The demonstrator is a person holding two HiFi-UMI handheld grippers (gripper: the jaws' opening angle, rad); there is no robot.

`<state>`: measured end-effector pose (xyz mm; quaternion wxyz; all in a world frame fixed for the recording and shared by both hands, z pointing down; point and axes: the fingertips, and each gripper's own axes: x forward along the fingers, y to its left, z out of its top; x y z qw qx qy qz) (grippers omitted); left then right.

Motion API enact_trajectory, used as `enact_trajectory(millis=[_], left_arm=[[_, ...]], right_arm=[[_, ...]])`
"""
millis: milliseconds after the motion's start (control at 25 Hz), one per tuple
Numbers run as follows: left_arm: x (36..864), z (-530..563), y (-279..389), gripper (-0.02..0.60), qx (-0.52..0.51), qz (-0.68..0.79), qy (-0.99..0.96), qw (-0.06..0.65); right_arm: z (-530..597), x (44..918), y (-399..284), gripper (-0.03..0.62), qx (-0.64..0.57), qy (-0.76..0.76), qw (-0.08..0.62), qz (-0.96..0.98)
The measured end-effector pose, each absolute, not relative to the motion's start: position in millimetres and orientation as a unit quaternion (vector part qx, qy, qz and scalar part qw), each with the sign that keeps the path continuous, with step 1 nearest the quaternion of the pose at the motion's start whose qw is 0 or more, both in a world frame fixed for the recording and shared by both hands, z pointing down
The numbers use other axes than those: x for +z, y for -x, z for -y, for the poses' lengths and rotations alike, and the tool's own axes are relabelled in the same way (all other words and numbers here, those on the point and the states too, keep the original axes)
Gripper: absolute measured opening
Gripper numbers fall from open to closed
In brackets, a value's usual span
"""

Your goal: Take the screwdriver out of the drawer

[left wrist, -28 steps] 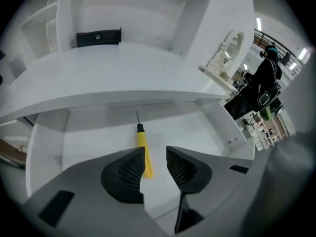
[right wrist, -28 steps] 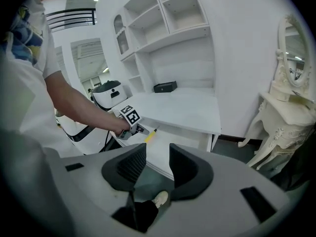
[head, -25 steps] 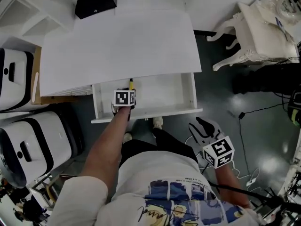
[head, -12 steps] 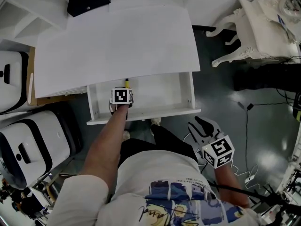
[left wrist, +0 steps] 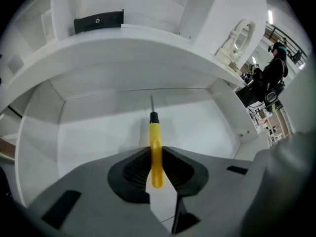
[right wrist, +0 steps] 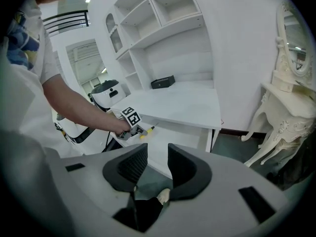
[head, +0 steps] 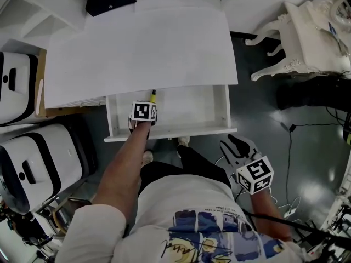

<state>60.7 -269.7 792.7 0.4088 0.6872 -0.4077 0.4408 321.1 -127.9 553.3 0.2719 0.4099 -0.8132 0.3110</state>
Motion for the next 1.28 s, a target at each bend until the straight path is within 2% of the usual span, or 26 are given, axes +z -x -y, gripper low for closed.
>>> enact_trajectory(millis=[760, 1280], left_arm=[[721, 219, -42, 0.08, 0.471, 0.264, -0.739, 0.403], [633, 187, -7, 0.078, 0.377, 0.271, -0.794, 0.394]], right_arm=[[154, 539, -260, 0.143, 0.272, -0.354, 0.259, 0.856], [167, 530, -193, 0.113, 0.245, -0.336, 0.261, 0.871]])
